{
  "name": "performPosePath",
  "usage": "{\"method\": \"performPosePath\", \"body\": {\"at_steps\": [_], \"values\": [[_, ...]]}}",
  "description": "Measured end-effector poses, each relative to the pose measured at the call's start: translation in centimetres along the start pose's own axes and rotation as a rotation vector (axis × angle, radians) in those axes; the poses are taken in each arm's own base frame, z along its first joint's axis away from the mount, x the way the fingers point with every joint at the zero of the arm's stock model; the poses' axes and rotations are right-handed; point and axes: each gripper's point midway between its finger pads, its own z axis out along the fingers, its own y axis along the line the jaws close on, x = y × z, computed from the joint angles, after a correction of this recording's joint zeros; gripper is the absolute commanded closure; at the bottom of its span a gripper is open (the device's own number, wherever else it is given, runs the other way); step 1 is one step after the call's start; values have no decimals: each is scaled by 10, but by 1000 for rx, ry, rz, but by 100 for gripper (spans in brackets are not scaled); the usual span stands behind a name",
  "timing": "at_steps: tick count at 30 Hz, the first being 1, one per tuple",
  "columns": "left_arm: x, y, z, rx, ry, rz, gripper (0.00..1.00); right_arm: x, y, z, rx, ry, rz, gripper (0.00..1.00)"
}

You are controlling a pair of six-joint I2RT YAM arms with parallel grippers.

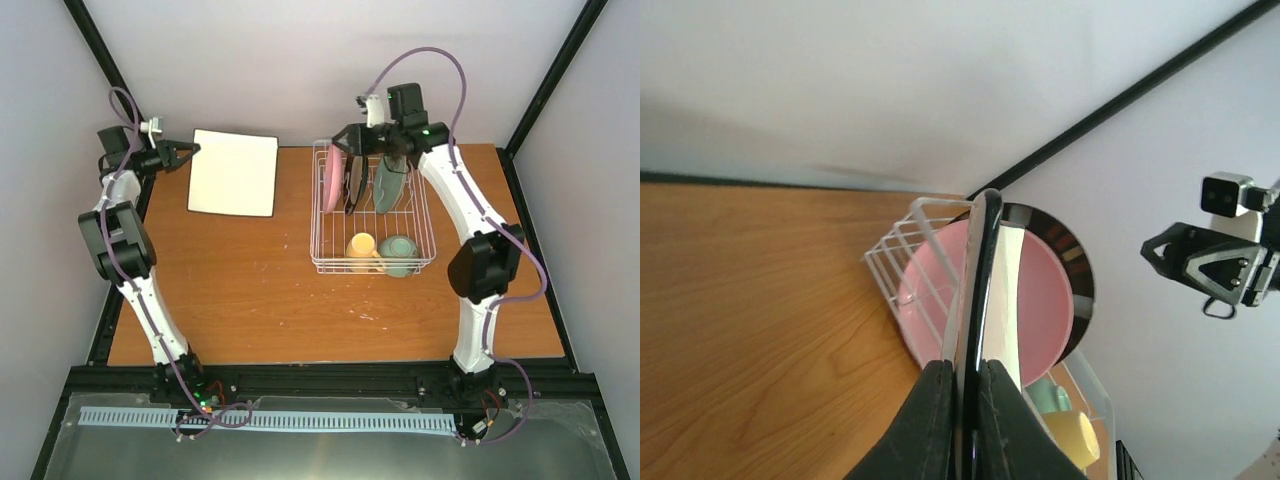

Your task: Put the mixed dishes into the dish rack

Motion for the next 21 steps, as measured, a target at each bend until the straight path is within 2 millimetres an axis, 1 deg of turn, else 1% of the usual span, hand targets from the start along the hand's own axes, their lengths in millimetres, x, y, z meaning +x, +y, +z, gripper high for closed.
{"method": "performPosePath", "body": {"at_steps": [2, 5, 7, 9, 12, 16, 21], "values": [[-7, -20, 0, 12, -3, 36, 99, -6, 24, 11, -109, 11, -35, 50], [-17, -54, 1, 38, -3, 94, 99, -4, 54, 29, -244, 50, -71, 50], [-21, -76, 0, 57, -1, 131, 99, 7, 69, 40, -324, 93, -73, 50], [-24, -95, -2, 72, 2, 159, 99, 21, 79, 48, -386, 141, -58, 50], [-25, -119, -4, 93, 9, 192, 99, 38, 87, 57, -452, 197, -31, 50], [-23, -137, -6, 111, 17, 207, 99, 47, 93, 59, -508, 229, -7, 50], [-16, -142, -7, 123, 24, 190, 99, 43, 103, 54, -578, 221, 0, 50]]}}
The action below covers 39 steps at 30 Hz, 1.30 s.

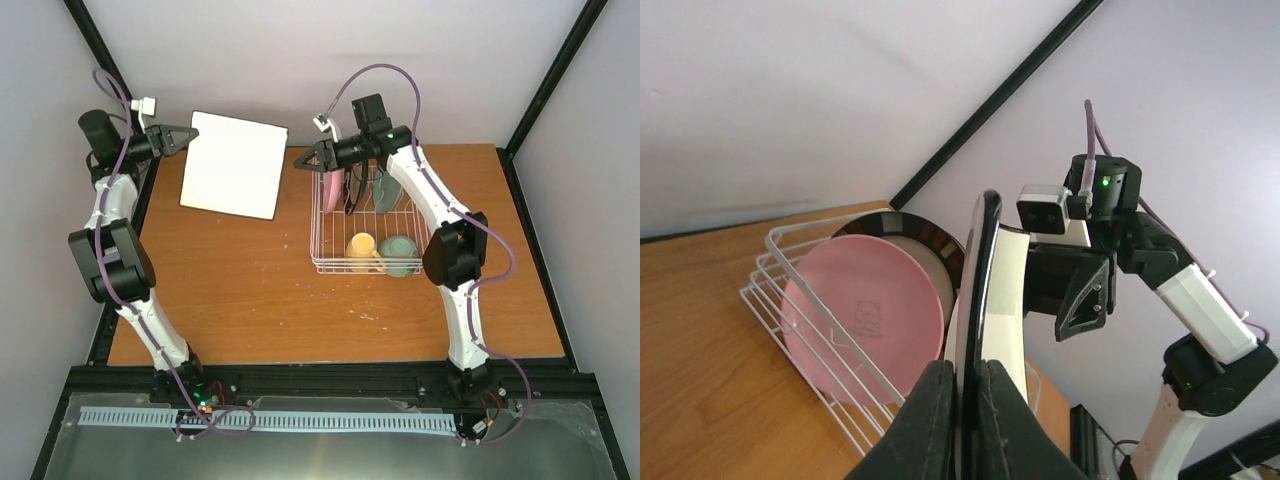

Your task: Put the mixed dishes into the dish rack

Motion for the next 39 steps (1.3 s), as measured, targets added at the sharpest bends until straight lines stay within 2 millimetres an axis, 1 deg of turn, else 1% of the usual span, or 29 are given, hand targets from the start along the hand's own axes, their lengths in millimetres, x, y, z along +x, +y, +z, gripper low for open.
{"method": "performPosePath", "body": {"at_steps": [3, 7, 13, 16, 22, 25, 26, 27, 29, 30, 32, 35, 36, 39], "values": [[7, -1, 0, 8, 4, -28, 99, -5, 8, 1, -44, -11, -4, 50], [13, -5, 0, 22, 16, -48, 99, -9, 11, 6, -86, -17, -7, 50], [8, -19, 2, 28, 18, -12, 99, -2, 7, 22, -108, 9, 12, 49], [5, -26, 1, 28, 17, 6, 99, 1, 11, 27, -123, 18, 15, 50], [4, -33, 3, 31, 19, 19, 99, -7, 22, 32, -168, 2, 8, 52], [5, -35, 8, 40, 27, 10, 99, -15, 27, 37, -193, -15, -4, 59], [6, -36, 10, 45, 31, 10, 99, -17, 28, 39, -203, -19, -6, 64], [7, -37, 13, 49, 34, 10, 99, -19, 30, 42, -216, -23, -8, 72], [8, -39, 18, 57, 40, 7, 99, -22, 34, 47, -248, -22, -9, 94], [7, -38, 17, 55, 36, 2, 99, -24, 35, 48, -258, -27, -13, 97], [4, -37, 17, 47, 16, -13, 99, -28, 34, 50, -261, -38, -10, 97], [1, -36, 16, 40, 2, -19, 99, -29, 31, 54, -266, -44, -4, 97], [1, -35, 16, 40, 1, -22, 96, -29, 31, 55, -266, -43, -2, 97], [1, -32, 16, 36, -3, -26, 72, -29, 30, 55, -260, -46, -1, 97]]}}
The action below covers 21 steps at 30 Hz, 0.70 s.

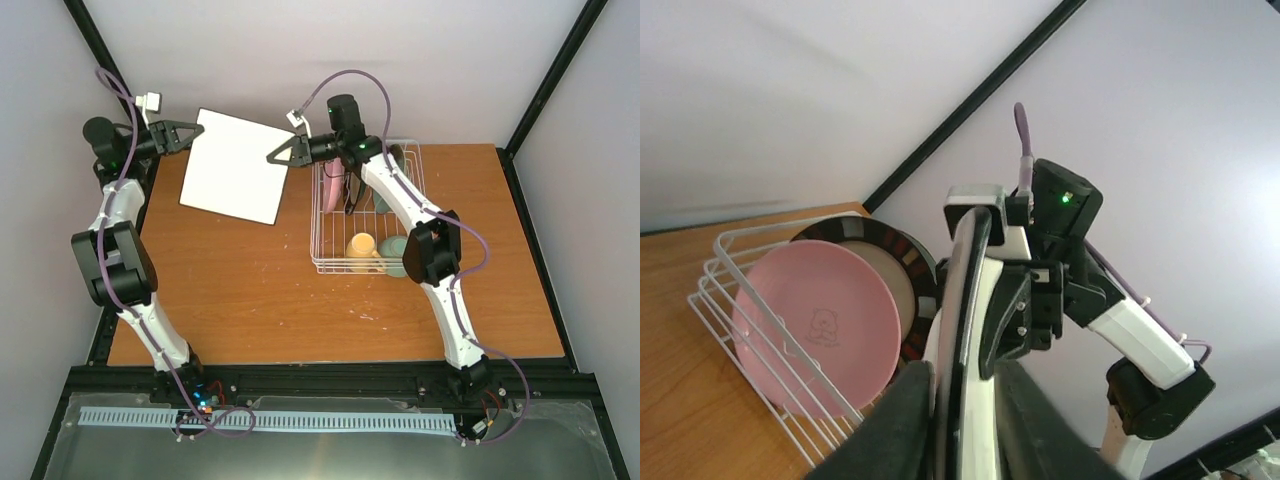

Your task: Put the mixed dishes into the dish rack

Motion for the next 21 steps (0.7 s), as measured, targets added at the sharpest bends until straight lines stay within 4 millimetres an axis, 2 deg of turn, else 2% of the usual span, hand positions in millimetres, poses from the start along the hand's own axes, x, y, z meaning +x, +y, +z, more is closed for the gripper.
{"method": "performPosePath", "body": {"at_steps": [4, 5, 6, 9, 12, 21], "values": [[-6, 11, 5, -24, -17, -45, 33, 4, -11, 4, 57, -6, 28, 97], [-10, 12, 7, -36, -24, -41, 13, 5, -14, 5, 70, -6, 36, 97], [-17, 12, 7, -55, -34, -34, 2, 7, -17, 6, 82, -7, 43, 97], [-40, 9, 6, -126, -66, 39, 0, 13, -30, 7, 122, -9, 75, 97], [-50, 13, 0, -199, -93, 88, 0, 16, -41, 5, 160, -14, 107, 97], [-56, 79, -41, -552, -209, 54, 0, 5, -51, -6, 235, -66, 129, 97]]}}
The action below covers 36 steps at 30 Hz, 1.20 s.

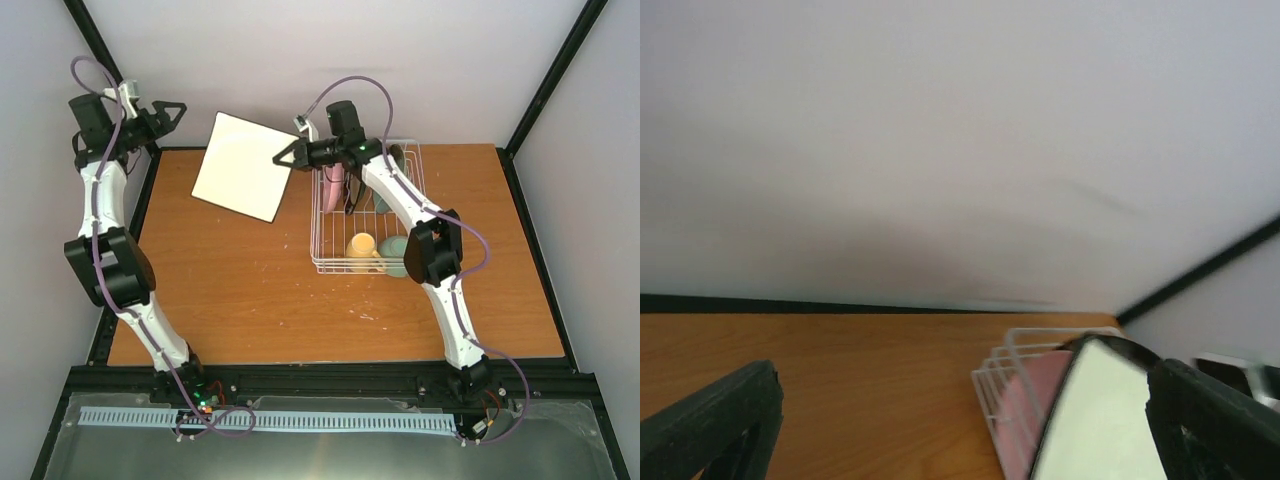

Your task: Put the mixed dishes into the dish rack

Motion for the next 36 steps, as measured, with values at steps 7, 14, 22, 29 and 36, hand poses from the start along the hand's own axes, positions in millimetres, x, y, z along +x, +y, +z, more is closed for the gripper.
{"method": "performPosePath", "body": {"at_steps": [7, 14, 22, 29, 36], "values": [[-8, 16, -28, -258, -107, 34, 0, -33, 18, -29, 62, -100, -47, 97], [-39, 18, -63, -471, -237, 154, 0, -74, 65, -107, 170, -266, -149, 97], [-14, 69, -71, -616, -208, 81, 0, -77, 104, -220, 354, -461, -213, 97], [-1, 90, -59, -599, -173, 37, 0, -70, 76, -298, 582, -569, -176, 97], [8, 101, -51, -588, -145, 13, 0, -42, 31, -335, 842, -607, -74, 97]]}}
